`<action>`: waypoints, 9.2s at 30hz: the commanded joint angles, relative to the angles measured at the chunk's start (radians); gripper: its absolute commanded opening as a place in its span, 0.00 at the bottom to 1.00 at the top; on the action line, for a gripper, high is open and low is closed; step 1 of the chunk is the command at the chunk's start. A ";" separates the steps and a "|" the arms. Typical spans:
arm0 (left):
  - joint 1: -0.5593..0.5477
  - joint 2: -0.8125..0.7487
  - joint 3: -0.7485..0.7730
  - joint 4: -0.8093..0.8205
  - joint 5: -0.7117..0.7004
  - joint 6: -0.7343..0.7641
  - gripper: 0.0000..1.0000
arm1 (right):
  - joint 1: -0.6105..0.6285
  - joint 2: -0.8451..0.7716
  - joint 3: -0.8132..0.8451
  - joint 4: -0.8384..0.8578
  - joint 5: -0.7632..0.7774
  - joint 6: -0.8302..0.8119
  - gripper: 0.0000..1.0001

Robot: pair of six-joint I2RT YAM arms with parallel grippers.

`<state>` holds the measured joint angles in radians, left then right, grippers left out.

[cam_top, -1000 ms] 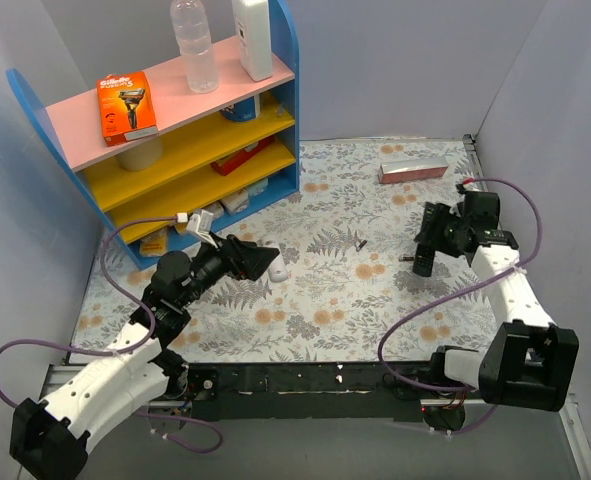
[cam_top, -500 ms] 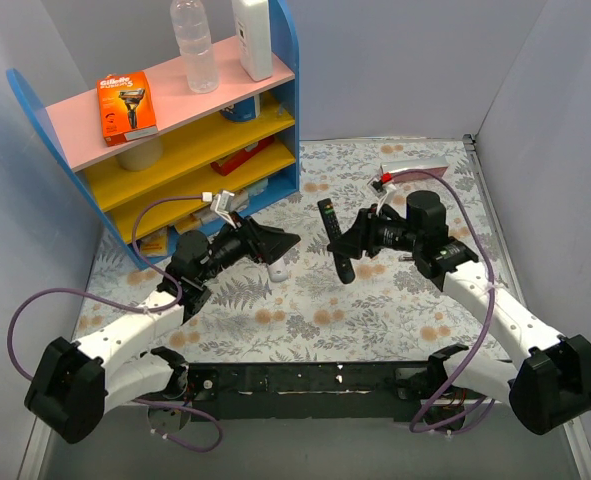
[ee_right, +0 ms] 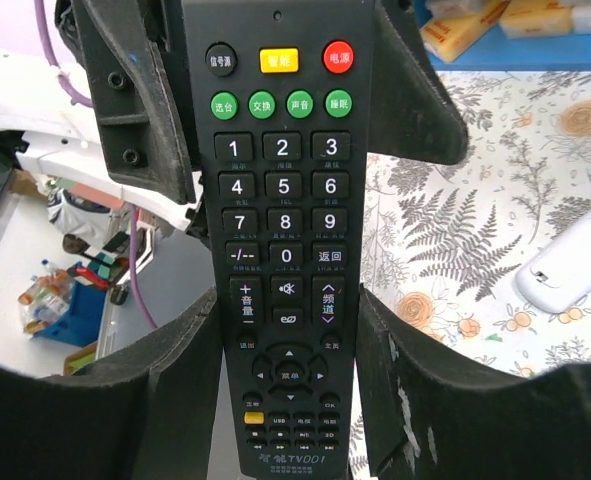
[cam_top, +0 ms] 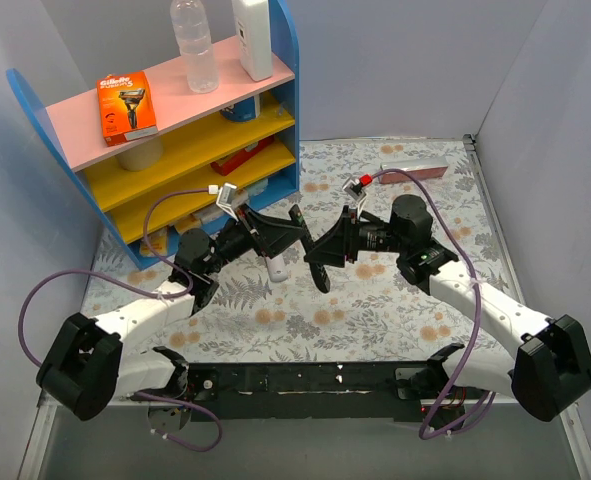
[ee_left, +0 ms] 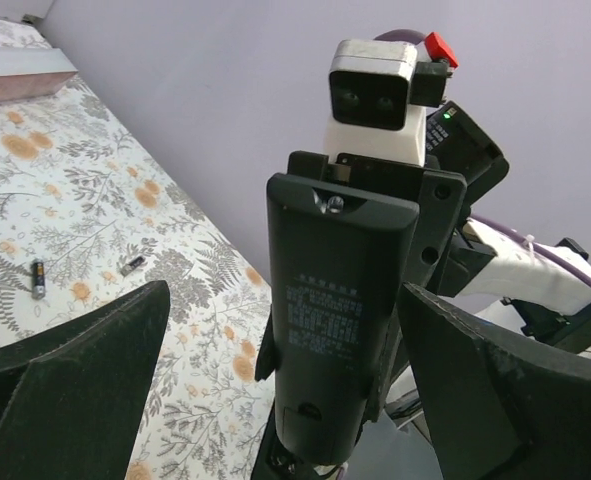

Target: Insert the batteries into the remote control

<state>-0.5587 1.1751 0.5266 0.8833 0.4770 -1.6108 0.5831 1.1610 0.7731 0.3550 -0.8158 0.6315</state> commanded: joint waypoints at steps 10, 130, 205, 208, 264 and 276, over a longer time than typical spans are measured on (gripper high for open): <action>-0.003 0.103 0.041 0.238 0.098 -0.123 0.68 | 0.038 0.078 -0.038 0.308 -0.105 0.158 0.14; 0.123 -0.138 0.208 -0.733 0.054 0.259 0.00 | 0.257 -0.008 0.179 -0.324 0.219 -0.984 0.90; 0.040 0.032 0.128 -0.665 -0.035 0.427 0.00 | 0.400 0.032 0.043 -0.378 0.509 -1.168 0.68; 0.036 0.024 0.138 -0.684 -0.028 0.404 0.00 | 0.399 0.042 0.061 -0.366 0.497 -1.185 0.70; 0.010 -0.002 0.056 -0.541 -0.080 0.402 0.00 | 0.400 0.342 0.066 -0.396 0.267 -1.168 0.26; 0.008 -0.008 0.029 -0.550 -0.138 0.423 0.00 | 0.403 0.327 0.075 -0.416 0.225 -1.148 0.26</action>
<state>-0.5529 1.2160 0.5426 0.1883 0.3981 -1.1851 0.9642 1.4811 0.8692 0.0216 -0.4976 -0.5526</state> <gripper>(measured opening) 0.189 0.261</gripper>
